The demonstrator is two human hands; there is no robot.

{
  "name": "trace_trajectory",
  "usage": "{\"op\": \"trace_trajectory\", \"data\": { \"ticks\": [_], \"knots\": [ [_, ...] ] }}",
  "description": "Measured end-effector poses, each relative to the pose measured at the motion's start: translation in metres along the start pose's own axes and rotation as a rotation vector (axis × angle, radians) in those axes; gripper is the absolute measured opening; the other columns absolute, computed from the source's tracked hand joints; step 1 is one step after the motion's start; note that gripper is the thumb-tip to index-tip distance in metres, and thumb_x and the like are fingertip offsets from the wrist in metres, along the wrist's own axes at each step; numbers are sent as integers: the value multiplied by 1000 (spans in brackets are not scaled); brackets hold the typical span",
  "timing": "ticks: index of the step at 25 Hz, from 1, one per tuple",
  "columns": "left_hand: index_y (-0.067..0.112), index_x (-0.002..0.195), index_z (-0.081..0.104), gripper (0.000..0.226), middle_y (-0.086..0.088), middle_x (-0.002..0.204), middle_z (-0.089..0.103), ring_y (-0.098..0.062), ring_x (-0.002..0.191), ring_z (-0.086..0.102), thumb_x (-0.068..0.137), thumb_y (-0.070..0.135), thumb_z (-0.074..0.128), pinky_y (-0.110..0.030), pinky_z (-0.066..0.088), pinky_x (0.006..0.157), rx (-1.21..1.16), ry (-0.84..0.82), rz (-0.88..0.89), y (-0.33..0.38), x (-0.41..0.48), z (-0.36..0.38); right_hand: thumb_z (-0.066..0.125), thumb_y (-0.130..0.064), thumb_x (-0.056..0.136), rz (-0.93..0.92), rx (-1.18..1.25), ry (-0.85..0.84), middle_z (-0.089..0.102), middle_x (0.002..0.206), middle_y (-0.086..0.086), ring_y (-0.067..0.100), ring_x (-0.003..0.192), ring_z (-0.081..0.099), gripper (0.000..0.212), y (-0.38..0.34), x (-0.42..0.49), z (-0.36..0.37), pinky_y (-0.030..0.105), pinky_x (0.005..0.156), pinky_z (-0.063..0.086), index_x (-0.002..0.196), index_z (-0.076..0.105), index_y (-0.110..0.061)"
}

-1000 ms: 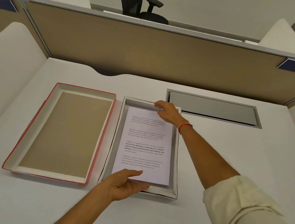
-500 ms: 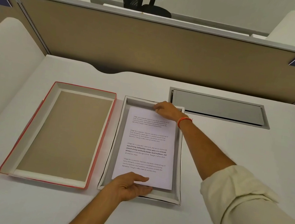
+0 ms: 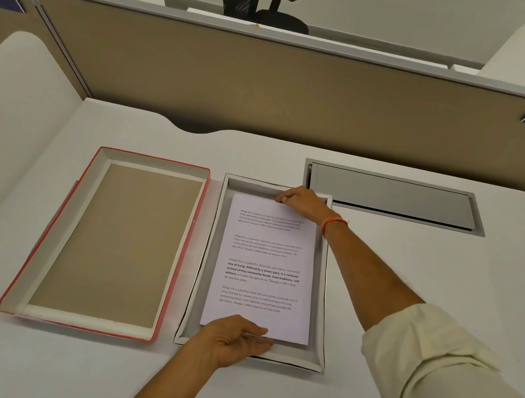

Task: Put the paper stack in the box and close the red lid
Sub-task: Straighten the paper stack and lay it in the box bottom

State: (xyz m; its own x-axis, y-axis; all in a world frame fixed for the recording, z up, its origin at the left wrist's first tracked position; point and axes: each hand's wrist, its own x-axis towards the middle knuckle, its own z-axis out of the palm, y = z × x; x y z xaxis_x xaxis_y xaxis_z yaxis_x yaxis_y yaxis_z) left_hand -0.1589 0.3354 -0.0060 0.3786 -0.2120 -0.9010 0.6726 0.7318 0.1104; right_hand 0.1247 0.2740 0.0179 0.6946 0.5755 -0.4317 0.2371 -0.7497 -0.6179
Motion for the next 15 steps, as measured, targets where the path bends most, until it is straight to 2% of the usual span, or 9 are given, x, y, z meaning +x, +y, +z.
{"op": "trace_trajectory", "data": {
  "ticks": [8, 12, 15],
  "knots": [
    [-5, 127, 52, 47, -33, 128, 59, -48, 120, 56, 84, -23, 54, -51, 49, 99, 6, 12, -18, 2, 0, 0, 43, -14, 101, -2, -2, 13, 61, 133, 16, 35, 121, 56, 34, -2, 0, 2, 41, 108, 45, 123, 66, -2],
    [-4, 127, 52, 47, -33, 128, 58, -48, 120, 55, 84, -23, 54, -52, 47, 102, 8, 2, -17, 1, -3, -1, 42, -13, 101, -7, -14, 31, 61, 134, 15, 33, 123, 55, 34, -1, -2, 4, 41, 110, 42, 123, 65, -2],
    [-8, 118, 57, 38, -35, 129, 57, -49, 122, 54, 83, -23, 54, -52, 43, 107, 28, -75, -27, 2, -10, -4, 40, -12, 102, -18, -28, 21, 60, 134, 15, 33, 123, 55, 34, -2, -2, 4, 40, 110, 42, 124, 65, -2]
  ]
}}
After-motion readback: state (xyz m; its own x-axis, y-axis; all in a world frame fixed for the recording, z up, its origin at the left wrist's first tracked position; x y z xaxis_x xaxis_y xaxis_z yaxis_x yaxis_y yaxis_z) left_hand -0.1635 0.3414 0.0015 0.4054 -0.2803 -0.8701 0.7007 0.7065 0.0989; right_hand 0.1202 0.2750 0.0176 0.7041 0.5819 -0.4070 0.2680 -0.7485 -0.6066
